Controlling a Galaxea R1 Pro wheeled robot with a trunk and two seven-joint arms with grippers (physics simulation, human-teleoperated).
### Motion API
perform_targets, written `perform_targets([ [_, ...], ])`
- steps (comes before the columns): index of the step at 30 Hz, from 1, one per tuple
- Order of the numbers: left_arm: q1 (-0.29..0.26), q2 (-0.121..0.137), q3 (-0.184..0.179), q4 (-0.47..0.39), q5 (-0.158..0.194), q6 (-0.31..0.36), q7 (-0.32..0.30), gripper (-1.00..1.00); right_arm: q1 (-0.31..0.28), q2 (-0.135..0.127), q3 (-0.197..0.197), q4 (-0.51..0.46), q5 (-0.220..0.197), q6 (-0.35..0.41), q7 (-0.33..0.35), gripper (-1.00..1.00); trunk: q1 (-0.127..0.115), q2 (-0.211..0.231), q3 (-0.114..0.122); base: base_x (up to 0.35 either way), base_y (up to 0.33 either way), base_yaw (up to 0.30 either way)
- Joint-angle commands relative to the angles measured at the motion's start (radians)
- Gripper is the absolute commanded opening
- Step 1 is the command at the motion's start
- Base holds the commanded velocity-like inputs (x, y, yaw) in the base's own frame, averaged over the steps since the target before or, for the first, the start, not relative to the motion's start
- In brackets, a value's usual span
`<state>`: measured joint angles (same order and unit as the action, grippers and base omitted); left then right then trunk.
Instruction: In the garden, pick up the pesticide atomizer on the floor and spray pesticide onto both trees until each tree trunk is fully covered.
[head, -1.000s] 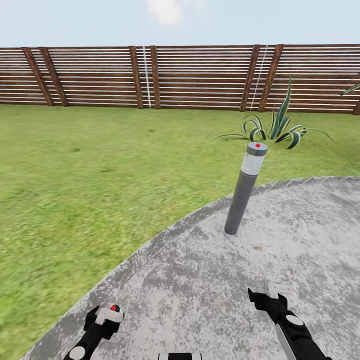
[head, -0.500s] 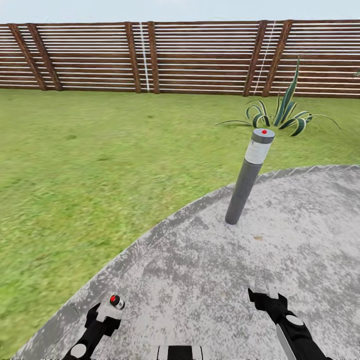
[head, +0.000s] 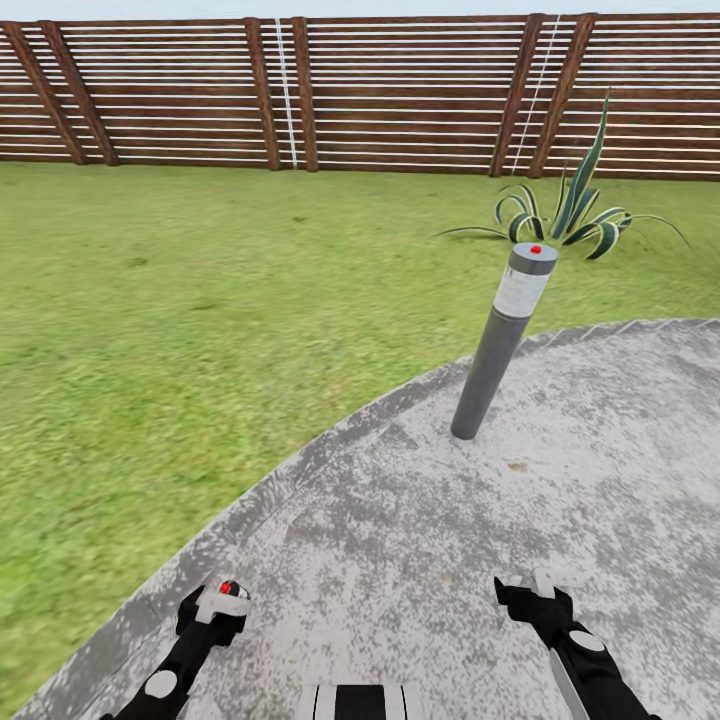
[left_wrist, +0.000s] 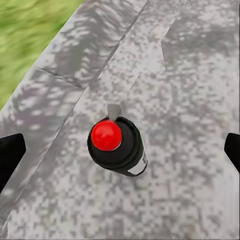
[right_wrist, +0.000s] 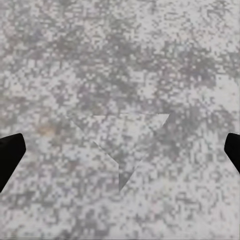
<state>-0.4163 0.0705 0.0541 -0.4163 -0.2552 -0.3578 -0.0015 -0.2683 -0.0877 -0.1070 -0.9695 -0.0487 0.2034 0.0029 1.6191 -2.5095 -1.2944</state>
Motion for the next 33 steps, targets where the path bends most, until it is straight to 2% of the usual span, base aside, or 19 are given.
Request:
perform_targets([
  [1, -0.001, -0.003, 0.006, -0.005, -0.011, -0.004, -0.001, 1.00, 0.000, 0.000, 0.000, -0.002, -0.005, 0.005, 0.000, 1.00, 0.000, 0.000, -0.001, 0.000, 0.000, 0.000],
  [7, -0.002, -0.006, 0.010, -0.021, -0.009, 0.001, 0.004, 1.00, 0.000, -0.001, -0.001, -0.002, -0.005, 0.006, 0.000, 1.00, 0.000, 0.000, -0.001, 0.000, 0.000, 0.000],
  [15, -0.003, -0.021, 0.011, -0.040, 0.036, 0.009, 0.019, 1.00, 0.000, -0.003, 0.000, -0.002, -0.005, 0.007, 0.000, 1.00, 0.000, 0.000, -0.001, 0.000, 0.000, 0.000],
  [26, -0.002, -0.022, 0.011, -0.040, 0.094, 0.004, 0.046, 1.00, 0.000, -0.003, 0.001, -0.002, -0.005, 0.006, -0.004, 1.00, 0.000, 0.000, -0.001, 0.000, 0.000, 0.000],
  [33, -0.004, -0.022, 0.009, -0.040, 0.094, 0.008, 0.046, 1.00, 0.000, -0.003, 0.000, -0.005, -0.007, 0.006, -0.006, 1.00, 0.003, -0.002, -0.031, 0.000, 0.000, 0.027],
])
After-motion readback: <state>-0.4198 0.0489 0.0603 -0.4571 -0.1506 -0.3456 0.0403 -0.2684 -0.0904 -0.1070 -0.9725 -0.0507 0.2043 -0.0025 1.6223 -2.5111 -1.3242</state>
